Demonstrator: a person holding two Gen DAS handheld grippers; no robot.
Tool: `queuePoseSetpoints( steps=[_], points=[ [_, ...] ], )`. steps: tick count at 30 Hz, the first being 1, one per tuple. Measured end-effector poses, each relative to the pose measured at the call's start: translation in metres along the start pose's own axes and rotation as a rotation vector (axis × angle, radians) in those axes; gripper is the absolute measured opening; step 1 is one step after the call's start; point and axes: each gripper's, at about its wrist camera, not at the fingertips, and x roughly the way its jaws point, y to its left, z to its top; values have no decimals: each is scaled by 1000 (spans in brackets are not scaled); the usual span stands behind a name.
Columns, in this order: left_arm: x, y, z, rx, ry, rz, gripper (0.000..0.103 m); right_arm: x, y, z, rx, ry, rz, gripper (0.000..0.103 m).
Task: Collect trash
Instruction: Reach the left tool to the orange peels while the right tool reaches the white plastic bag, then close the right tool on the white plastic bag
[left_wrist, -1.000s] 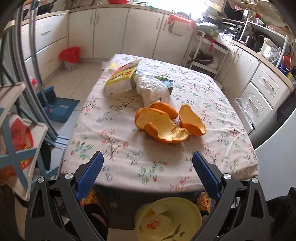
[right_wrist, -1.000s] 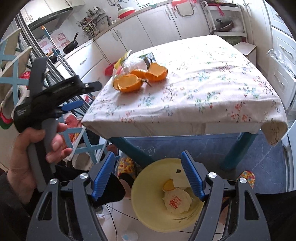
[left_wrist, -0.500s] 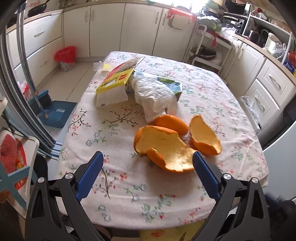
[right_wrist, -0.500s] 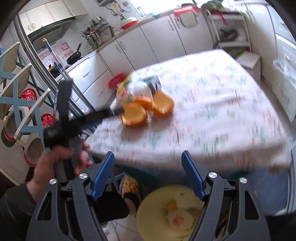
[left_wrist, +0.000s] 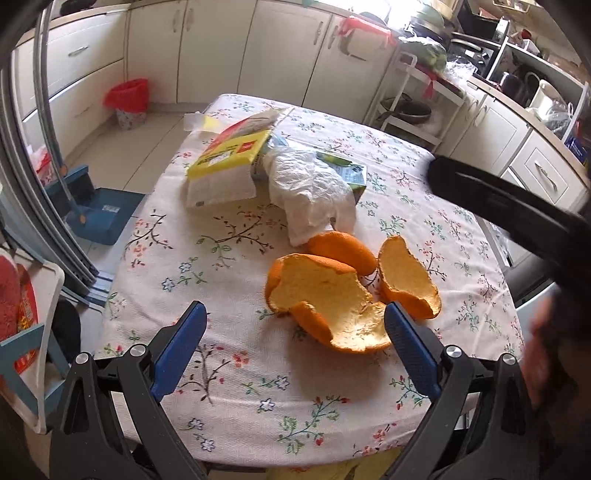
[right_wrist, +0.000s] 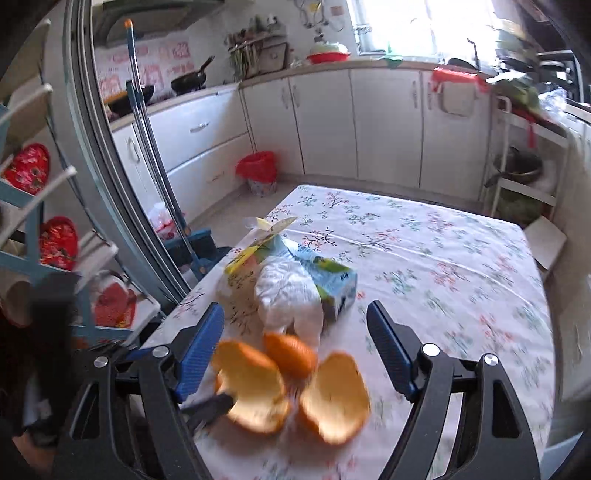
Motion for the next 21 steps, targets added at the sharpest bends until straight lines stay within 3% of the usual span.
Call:
queuePoseSetpoints(
  steps=[12,15,18,20,21],
  points=[
    [10,1,12,7,12,9,93,66,25,11,-161,103,25,76],
    [14,1,13,6,22,12,93,77,30,10,-206,134,13,71],
    [17,4,16,-2,26,13,93,86,31,8,-217,173,14,50],
    [18,7,19,-11,25,12,93,88,28,7,-210,186,20,26],
    [19,8,20,-16,25,11,93,88,28,7,-210,186,20,20]
  ],
)
